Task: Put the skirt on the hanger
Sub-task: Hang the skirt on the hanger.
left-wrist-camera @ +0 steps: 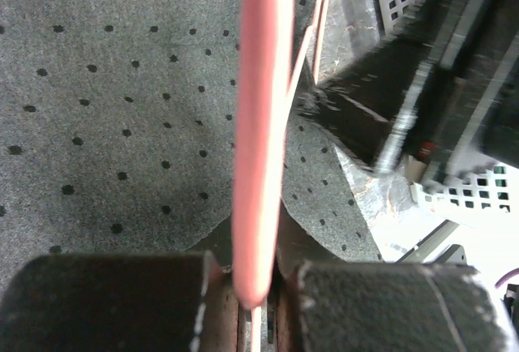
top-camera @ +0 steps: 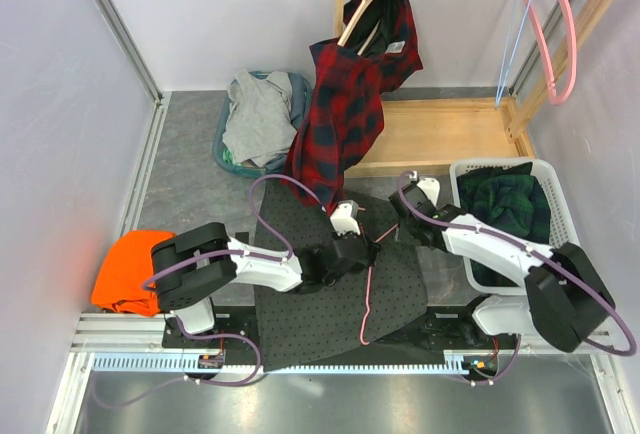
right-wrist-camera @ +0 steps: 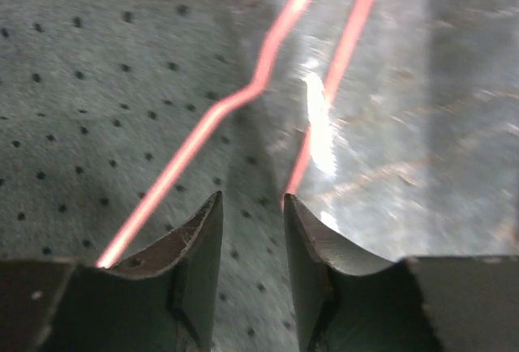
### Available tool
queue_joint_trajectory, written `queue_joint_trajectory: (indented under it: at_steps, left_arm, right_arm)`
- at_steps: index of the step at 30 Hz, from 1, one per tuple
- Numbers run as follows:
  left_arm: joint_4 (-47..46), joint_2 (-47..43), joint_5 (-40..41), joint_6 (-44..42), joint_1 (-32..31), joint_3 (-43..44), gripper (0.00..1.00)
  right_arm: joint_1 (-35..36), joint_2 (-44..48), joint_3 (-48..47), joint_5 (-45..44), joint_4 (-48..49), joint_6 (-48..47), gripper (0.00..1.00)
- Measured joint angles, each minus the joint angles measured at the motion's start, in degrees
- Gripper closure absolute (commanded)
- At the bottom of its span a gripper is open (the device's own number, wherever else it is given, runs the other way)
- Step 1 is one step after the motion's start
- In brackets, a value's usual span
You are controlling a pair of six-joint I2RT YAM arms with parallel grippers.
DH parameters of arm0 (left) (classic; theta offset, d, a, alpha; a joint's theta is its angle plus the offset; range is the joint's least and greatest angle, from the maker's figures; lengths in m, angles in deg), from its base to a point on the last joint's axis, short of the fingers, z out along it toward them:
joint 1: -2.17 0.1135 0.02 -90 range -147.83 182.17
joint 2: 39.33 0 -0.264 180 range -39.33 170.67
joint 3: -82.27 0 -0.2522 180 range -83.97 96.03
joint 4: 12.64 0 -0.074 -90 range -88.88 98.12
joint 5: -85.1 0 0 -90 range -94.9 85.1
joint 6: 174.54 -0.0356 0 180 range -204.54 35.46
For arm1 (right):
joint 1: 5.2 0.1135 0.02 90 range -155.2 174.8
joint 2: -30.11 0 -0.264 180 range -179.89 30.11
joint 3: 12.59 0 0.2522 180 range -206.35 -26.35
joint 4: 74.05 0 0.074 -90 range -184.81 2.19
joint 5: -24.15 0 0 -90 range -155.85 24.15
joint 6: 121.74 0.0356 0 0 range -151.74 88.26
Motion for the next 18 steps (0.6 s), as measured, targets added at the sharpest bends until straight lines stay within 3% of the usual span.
queue_joint_trajectory:
  at_steps: [9,12,13,14,18]
  left_arm:
    - [0.31,1.03,0.70,0.13,0.31,0.33,0.98]
    - [0.26,1.03,1.20,0.26,0.39,0.33,0.98]
    - [0.20,1.03,1.20,0.31,0.37,0.37,0.98]
    - [0.17,1.03,1.18,0.35,0.37,0.48,0.98]
    - [0.24,1.05,1.25,0.35,0.33,0.74,0.98]
  right_arm:
    - [-0.26,-8.15,0.33,1.60,8.13,-1.51,0.43]
    - [-0.28,-8.24,0.72,1.05,9.42,-1.29,0.67]
    - [-0.28,-8.22,0.94,0.87,10.05,-1.07,0.88]
    - [-0.28,-8.15,1.20,0.87,10.93,-0.90,0.98]
    - [-0.46,-7.37,2.43,1.70,12.90,0.02,1.00]
